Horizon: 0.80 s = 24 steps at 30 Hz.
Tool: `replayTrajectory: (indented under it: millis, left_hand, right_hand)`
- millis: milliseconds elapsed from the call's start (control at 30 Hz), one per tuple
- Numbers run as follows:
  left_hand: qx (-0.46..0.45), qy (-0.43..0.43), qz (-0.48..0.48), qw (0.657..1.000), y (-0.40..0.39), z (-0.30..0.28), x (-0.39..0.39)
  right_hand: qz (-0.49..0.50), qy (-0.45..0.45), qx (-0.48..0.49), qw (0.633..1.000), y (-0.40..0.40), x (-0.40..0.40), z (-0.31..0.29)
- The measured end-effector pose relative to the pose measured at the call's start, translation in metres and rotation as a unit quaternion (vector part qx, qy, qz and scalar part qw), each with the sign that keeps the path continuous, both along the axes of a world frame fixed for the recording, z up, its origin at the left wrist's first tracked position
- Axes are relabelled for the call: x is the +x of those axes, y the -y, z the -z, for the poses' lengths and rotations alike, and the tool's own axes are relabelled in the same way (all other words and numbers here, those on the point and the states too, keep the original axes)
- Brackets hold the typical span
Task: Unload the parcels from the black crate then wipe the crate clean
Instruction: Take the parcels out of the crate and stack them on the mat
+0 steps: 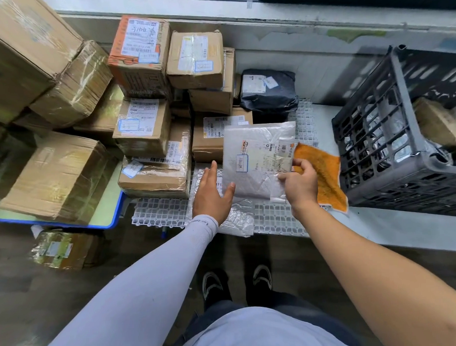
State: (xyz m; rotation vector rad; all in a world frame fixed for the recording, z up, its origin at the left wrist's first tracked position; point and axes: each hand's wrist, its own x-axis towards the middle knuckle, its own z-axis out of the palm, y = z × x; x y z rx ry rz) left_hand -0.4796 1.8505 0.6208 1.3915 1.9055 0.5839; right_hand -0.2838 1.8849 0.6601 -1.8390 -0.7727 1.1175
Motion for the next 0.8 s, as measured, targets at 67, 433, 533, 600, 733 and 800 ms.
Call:
replayTrajectory:
  millis: [67,433,533,600,733,800]
  left_hand:
    - [-0.001,-0.009,0.006,1.000,0.001,-0.001,0.000]
    - [-0.036,-0.060,0.051,0.996,0.017,0.018,-0.017]
    - [-0.054,-0.070,0.063,0.994,0.023,0.026,-0.021]
    - [-0.062,-0.083,0.083,0.991,0.025,0.032,-0.023]
    - [-0.085,-0.105,0.108,0.985,0.025,0.042,-0.024]
    - [-0.095,-0.113,0.120,0.982,0.026,0.045,-0.024]
  right_hand:
    - [-0.002,-0.049,-0.034,0.998,-0.001,0.007,0.006]
    - [-0.078,-0.174,-0.165,0.968,0.009,-0.010,0.033]
    - [-0.092,-0.154,-0.191,0.965,0.011,-0.019,0.042]
    - [-0.098,-0.130,-0.193,0.968,0.011,-0.023,0.049]
    - [-0.121,-0.065,-0.201,0.970,0.011,-0.025,0.065]
    - [-0.127,-0.024,-0.211,0.969,0.011,-0.025,0.069]
